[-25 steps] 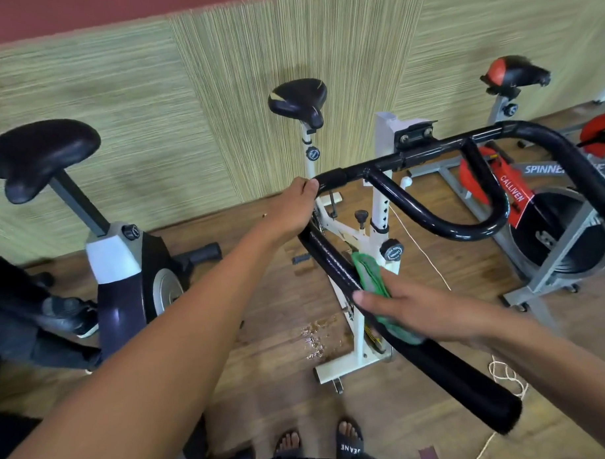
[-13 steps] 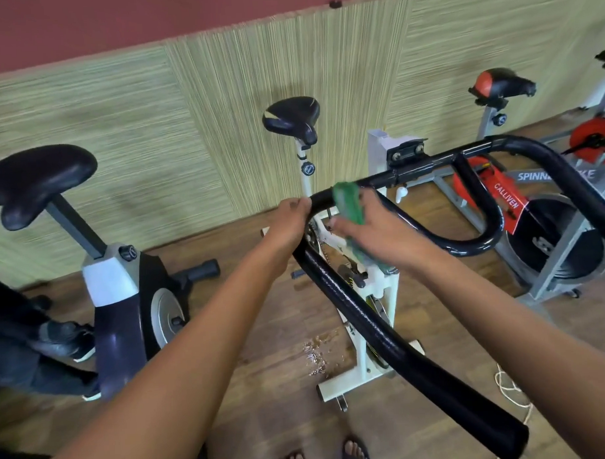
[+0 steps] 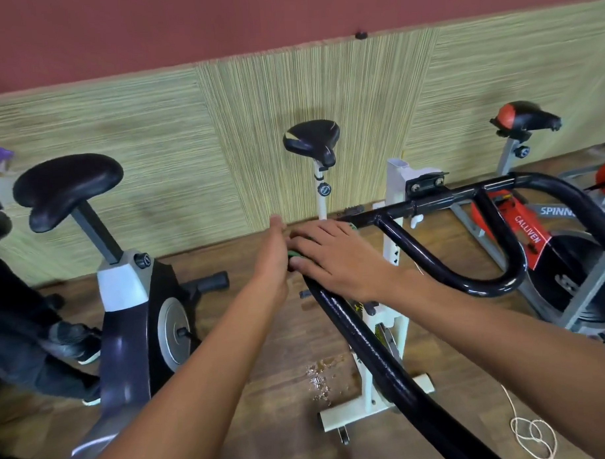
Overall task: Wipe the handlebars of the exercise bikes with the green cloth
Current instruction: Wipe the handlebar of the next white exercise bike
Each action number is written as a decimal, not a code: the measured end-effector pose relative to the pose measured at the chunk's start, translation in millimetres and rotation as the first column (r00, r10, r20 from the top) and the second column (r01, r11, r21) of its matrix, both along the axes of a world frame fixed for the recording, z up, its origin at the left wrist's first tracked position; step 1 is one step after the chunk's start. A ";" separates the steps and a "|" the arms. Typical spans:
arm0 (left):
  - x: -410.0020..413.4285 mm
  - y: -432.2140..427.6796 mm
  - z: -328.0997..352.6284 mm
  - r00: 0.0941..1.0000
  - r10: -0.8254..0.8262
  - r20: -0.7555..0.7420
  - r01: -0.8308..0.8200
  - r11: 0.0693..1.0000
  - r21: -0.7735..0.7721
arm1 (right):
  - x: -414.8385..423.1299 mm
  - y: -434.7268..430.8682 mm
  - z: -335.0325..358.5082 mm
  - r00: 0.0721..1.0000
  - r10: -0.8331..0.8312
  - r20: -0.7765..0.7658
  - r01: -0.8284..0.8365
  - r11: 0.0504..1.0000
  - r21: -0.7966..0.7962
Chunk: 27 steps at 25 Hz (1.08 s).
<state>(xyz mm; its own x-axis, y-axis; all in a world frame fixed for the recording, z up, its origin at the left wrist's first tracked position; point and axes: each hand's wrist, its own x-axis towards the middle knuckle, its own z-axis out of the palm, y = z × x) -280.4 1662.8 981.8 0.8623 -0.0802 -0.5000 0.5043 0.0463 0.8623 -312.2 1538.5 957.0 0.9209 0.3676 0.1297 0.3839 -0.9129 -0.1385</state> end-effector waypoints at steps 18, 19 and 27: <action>-50.6 -6.0 20.1 0.974 0.220 -0.043 -0.221 0.975 -0.007 | -2.8 -11.0 19.8 0.906 -0.283 -0.314 0.412 0.760 0.503; -48.9 -5.7 19.4 0.970 0.245 -0.007 -0.245 0.970 0.010 | -4.3 -11.1 20.2 0.898 -0.294 -0.326 0.429 0.744 0.512; -40.5 5.0 30.5 0.965 -0.008 0.260 -0.001 0.999 0.037 | -20.2 -31.5 60.3 0.777 0.009 -0.629 0.507 0.584 0.634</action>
